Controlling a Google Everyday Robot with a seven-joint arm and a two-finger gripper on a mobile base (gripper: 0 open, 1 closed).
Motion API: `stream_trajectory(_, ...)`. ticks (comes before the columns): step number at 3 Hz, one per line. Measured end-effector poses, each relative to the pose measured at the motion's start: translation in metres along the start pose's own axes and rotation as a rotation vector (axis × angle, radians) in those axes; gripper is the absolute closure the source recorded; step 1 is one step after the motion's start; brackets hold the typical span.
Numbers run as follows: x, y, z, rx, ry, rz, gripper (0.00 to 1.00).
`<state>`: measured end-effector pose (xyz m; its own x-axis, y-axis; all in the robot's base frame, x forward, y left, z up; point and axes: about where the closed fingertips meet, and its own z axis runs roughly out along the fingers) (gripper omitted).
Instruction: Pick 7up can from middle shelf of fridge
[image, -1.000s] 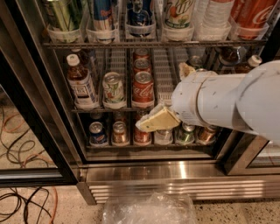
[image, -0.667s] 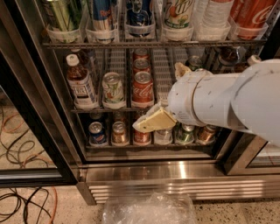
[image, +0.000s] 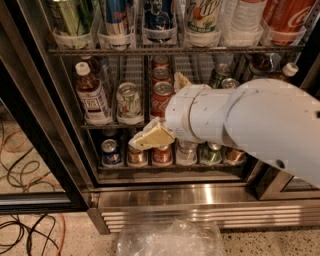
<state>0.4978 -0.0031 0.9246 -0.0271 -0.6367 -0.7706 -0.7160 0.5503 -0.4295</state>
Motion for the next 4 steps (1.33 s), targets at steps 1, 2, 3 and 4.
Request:
stream_trajectory(1,0.005,0.018,0.033,-0.024,-0.012,0.021,0.00)
stream_trajectory(2,0.020,0.041,0.062,-0.050,-0.006,0.082,0.00)
stream_trajectory(3,0.029,0.059,0.083,-0.061,-0.014,0.136,0.00)
stream_trajectory(4,0.029,0.059,0.083,-0.061,-0.014,0.133,0.00)
